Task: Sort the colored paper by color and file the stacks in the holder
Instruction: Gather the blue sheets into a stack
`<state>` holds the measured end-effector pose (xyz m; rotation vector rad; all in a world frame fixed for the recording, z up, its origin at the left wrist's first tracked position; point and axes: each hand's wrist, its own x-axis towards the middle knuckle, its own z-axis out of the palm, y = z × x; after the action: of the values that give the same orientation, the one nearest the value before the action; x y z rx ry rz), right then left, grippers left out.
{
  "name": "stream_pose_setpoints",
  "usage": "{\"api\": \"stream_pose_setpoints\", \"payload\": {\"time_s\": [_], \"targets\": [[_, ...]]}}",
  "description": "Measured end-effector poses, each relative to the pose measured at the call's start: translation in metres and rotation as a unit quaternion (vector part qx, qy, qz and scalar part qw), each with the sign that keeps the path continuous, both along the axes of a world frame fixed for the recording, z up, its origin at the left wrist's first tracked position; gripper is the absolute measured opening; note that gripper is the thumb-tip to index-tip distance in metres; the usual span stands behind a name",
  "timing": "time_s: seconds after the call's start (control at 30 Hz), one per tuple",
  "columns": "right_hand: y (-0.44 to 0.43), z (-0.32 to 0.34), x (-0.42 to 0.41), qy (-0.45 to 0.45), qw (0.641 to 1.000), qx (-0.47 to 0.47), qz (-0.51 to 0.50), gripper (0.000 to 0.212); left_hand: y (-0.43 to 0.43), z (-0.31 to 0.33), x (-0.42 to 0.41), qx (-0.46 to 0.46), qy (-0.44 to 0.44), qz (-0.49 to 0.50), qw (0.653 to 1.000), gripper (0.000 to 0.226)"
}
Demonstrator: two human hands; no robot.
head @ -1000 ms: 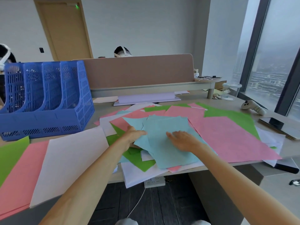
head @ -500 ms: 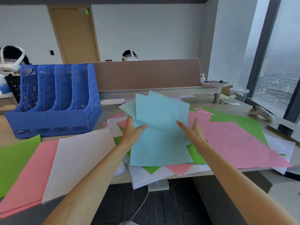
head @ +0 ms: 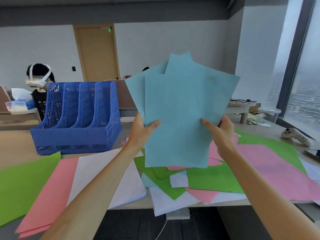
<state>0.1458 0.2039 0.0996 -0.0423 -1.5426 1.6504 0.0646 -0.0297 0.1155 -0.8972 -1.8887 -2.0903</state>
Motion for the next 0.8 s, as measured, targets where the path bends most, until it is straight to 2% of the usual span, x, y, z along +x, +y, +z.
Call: {"api": "stream_pose_setpoints", "payload": {"time_s": [0.1, 0.27, 0.4, 0.53, 0.63, 0.7, 0.8], "targets": [[-0.001, -0.005, 0.002, -0.012, 1.0, 0.025, 0.009, 0.032, 0.0, 0.0, 0.001, 0.001, -0.008, 0.006, 1.0, 0.047], [-0.007, -0.022, 0.002, -0.063, 0.995, 0.078, 0.018, 0.037, 0.002, -0.021, 0.0, -0.049, -0.029, 0.024, 0.998, 0.048], [-0.009, -0.027, 0.004, -0.056, 0.996, 0.071, 0.015, 0.042, 0.004, -0.029, -0.003, -0.06, -0.038, 0.021, 0.997, 0.055], [-0.004, -0.021, 0.002, -0.054, 0.994, 0.091, -0.004, 0.033, 0.006, -0.021, -0.002, -0.089, -0.009, 0.025, 0.996, 0.041], [-0.006, -0.009, 0.001, -0.04, 0.993, 0.111, -0.024, 0.019, 0.01, -0.011, 0.006, -0.037, 0.012, 0.056, 0.998, 0.025], [-0.009, -0.007, 0.001, -0.031, 0.994, 0.103, -0.03, 0.019, 0.013, -0.009, 0.011, 0.017, 0.017, 0.075, 0.997, 0.019], [-0.012, -0.022, 0.004, -0.056, 0.993, 0.097, -0.022, 0.025, 0.015, -0.029, 0.014, 0.02, -0.024, 0.057, 0.998, 0.029]]}}
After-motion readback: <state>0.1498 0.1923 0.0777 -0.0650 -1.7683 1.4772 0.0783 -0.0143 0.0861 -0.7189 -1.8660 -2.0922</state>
